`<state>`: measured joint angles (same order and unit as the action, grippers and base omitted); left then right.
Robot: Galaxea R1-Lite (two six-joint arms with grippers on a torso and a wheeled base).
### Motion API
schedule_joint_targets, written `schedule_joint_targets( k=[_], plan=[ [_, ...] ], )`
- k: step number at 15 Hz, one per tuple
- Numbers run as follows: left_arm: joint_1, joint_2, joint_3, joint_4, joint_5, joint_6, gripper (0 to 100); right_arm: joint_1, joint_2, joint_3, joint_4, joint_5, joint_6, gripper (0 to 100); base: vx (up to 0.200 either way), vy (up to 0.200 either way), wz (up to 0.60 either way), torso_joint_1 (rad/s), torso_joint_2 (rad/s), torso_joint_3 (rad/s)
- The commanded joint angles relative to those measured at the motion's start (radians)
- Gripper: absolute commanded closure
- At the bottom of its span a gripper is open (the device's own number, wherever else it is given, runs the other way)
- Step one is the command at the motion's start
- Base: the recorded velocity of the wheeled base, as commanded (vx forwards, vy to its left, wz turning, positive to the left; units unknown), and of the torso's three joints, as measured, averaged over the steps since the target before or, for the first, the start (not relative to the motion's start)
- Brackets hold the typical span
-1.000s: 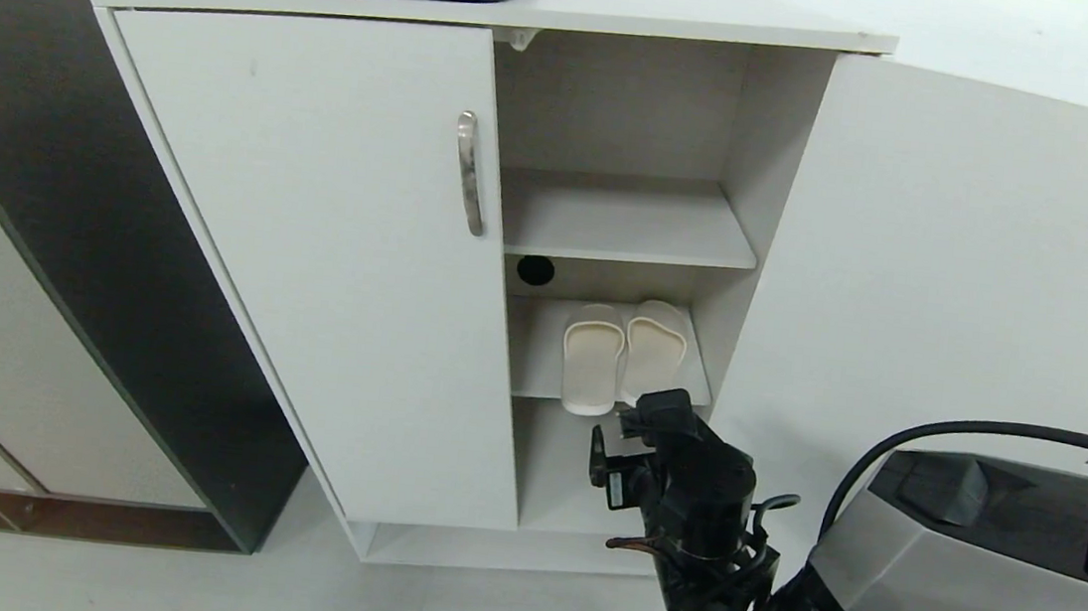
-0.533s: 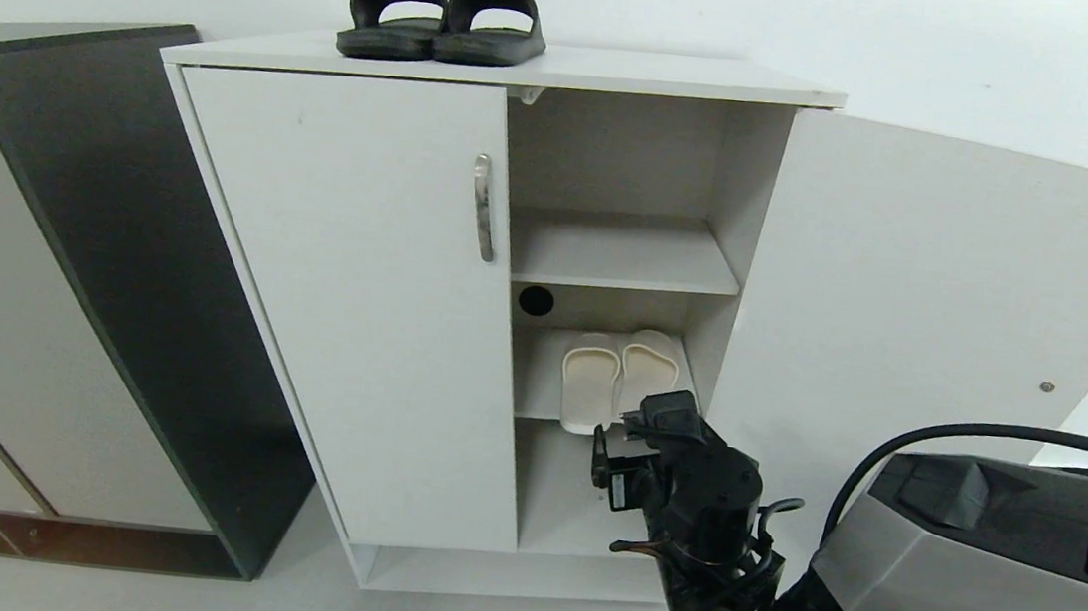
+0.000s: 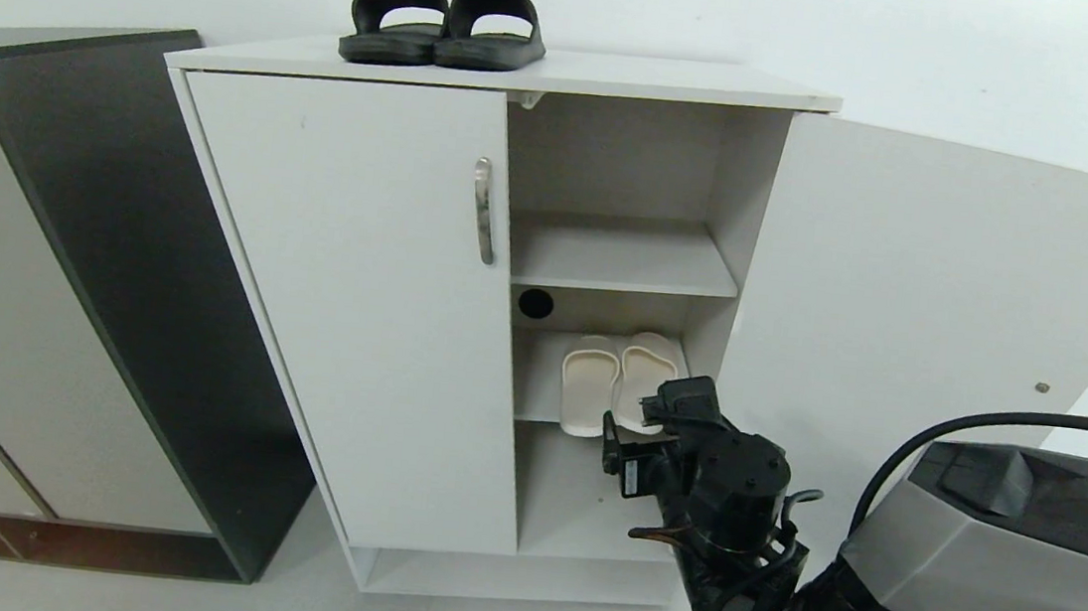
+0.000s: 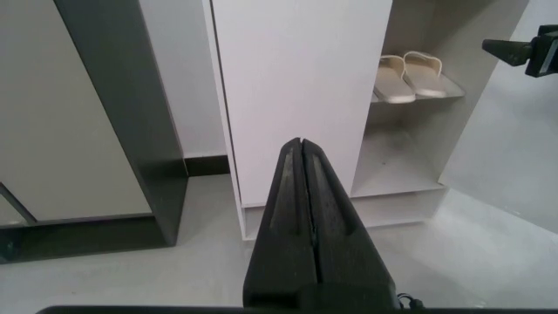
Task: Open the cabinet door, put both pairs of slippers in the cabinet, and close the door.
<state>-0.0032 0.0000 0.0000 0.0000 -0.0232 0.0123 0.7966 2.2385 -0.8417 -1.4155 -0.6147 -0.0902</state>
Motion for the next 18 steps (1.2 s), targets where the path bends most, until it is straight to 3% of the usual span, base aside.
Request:
schedule_joint_targets(
  k=[1,15,18],
  plan=[
    [0.0,0.002,0.0,0.0,0.0,0.0,100,0.001,-0.008,0.007,-0.002,0.003,0.0,0,0.0,0.0,0.0,0.0,0.0,0.0],
    [0.0,0.002,0.0,0.0,-0.001,0.0,100,0.0,-0.008,0.069,-0.048,0.039,0.0,0,0.0,0.2,0.0,0.005,0.0,0.004],
    [0.0,0.002,0.0,0.0,-0.001,0.0,100,-0.004,-0.008,0.096,-0.066,0.085,-0.009,0,0.0,0.2,0.0,-0.001,0.0,0.004]
  ],
)
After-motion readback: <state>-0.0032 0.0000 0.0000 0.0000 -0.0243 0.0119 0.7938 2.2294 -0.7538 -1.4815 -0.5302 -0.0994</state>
